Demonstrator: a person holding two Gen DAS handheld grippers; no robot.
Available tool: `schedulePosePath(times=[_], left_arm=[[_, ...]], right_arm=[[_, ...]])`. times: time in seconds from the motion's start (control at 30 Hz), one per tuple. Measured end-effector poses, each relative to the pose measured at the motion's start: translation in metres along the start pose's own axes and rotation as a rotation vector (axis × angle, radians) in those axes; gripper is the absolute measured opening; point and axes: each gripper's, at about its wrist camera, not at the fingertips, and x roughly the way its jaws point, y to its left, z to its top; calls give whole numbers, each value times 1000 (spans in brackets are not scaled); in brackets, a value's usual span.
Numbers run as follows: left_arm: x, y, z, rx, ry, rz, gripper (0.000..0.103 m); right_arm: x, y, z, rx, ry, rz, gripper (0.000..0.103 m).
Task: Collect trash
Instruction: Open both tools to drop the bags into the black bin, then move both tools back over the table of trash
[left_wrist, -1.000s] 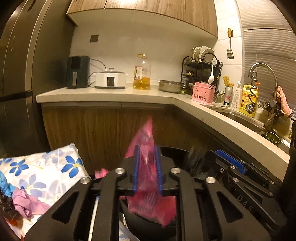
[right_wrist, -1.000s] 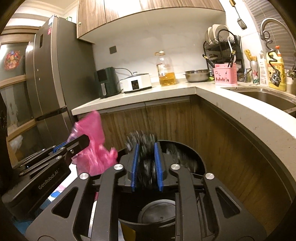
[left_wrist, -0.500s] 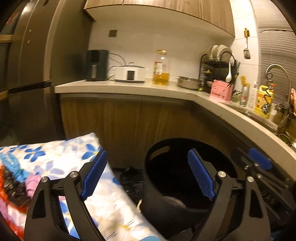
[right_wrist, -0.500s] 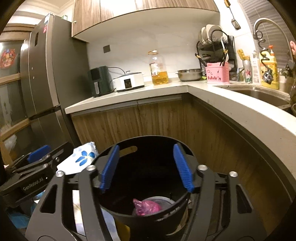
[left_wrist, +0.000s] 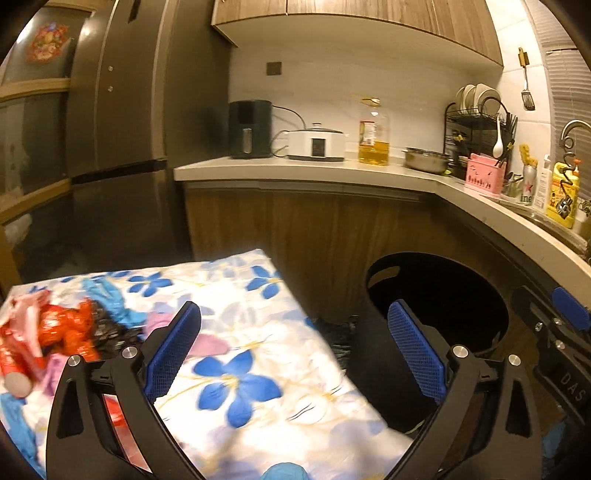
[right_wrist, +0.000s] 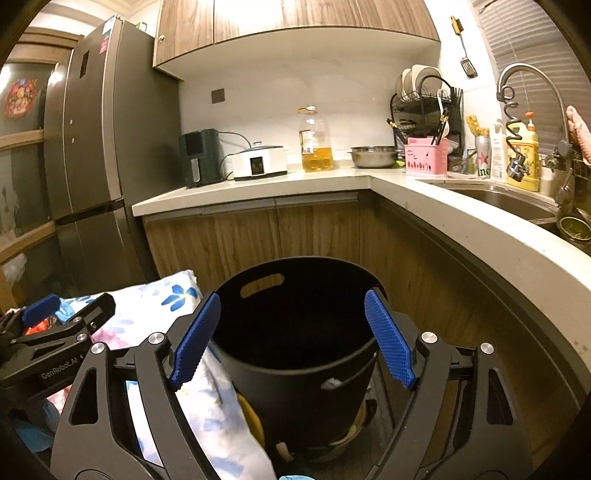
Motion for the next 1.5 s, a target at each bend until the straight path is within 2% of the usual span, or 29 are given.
schedulePosePath(times=[0.43, 0.83, 1.13, 1.3, 1.5], left_arm=[[-57, 41, -25, -31, 0, 65, 97], [-100, 101, -55, -78, -6, 162, 97], [-135, 158, -80, -125, -43, 313, 97], [-146, 183, -94, -159, -42, 362, 97], [-151, 203, -108, -192, -30, 392, 97]], right_arm=[[-47, 35, -22, 5, 7, 65, 80], [-80, 95, -45, -52, -14, 152, 80], [-83, 137, -66, -84, 0, 240, 80], [-80, 162, -80, -109, 17, 315, 80], [-62, 203, -102, -144, 89, 404, 80]])
